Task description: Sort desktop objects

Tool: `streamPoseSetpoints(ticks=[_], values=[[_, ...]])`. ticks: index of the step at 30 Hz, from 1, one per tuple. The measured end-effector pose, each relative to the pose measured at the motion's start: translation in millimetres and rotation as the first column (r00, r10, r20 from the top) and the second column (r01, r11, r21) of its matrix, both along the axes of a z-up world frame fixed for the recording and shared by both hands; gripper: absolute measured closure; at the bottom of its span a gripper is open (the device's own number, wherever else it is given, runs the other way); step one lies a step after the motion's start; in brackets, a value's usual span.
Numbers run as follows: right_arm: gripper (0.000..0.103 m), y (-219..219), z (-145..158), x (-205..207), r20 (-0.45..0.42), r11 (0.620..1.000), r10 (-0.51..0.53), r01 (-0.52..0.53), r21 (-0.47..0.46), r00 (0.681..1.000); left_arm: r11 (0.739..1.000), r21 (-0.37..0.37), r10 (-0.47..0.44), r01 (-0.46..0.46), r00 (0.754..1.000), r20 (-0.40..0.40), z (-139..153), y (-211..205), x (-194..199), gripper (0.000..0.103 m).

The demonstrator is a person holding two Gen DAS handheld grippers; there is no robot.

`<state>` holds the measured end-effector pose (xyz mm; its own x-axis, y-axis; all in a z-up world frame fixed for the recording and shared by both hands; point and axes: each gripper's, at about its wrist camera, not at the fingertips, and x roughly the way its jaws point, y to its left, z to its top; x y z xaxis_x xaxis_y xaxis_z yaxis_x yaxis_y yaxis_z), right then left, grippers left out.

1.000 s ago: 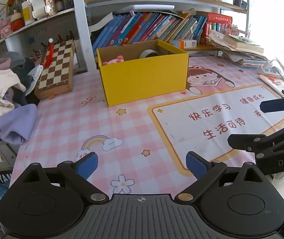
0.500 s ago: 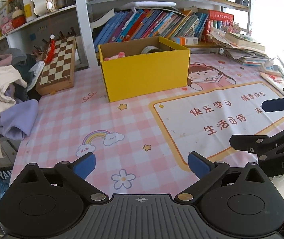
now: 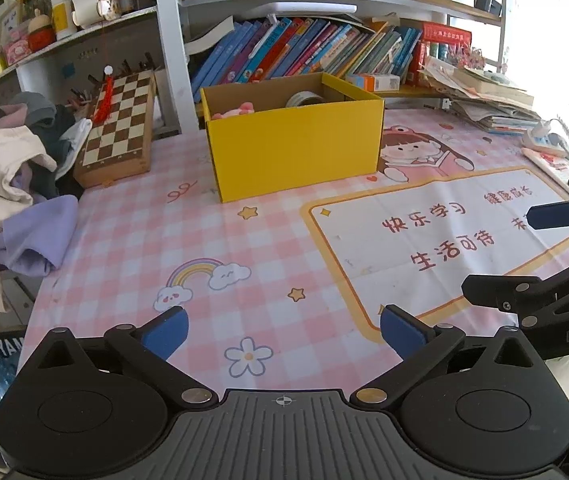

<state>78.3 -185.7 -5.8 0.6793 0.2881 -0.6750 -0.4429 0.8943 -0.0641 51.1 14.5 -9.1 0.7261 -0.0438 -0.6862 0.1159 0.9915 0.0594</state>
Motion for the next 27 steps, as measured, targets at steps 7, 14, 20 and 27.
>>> streamPoseSetpoints(ticks=[7,14,20,27], values=[[0.003,0.5,-0.1,0.7,-0.006,1.0,0.0,0.0,-0.008,1.0,1.0,-0.007,0.008,-0.008,1.0,-0.014,-0.9,1.2,1.4,0.0],[0.003,1.2,0.3,1.4,-0.005,1.0,-0.001,0.001,-0.009,1.0,1.0,-0.01,0.009,-0.009,1.0,-0.016,-1.2,2.1,1.0,0.0],[0.003,2.3,0.2,1.3,-0.005,1.0,0.003,-0.003,-0.011,1.0,1.0,-0.018,0.016,-0.017,0.999,-0.03,-2.5,2.7,0.6,0.0],[0.003,3.3,0.0,0.7,-0.006,1.0,0.004,-0.004,-0.013,1.0,0.999,-0.029,0.026,-0.027,0.999,-0.043,-3.7,2.8,-0.6,0.0]])
